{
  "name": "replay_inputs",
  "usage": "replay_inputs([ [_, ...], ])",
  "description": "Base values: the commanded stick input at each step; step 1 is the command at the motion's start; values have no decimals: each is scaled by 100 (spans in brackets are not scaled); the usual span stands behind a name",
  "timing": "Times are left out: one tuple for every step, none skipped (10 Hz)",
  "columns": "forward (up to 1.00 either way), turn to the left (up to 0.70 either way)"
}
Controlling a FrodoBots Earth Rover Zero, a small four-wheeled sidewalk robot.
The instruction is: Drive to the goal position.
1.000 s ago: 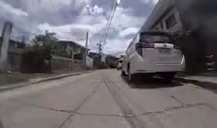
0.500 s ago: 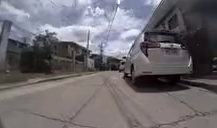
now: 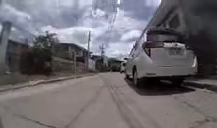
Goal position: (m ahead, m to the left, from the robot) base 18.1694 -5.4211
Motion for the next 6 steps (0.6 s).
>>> replay_inputs([
  [50, 0],
  [50, 0],
  [50, 0],
  [50, 0],
  [50, 0],
  [50, 0],
])
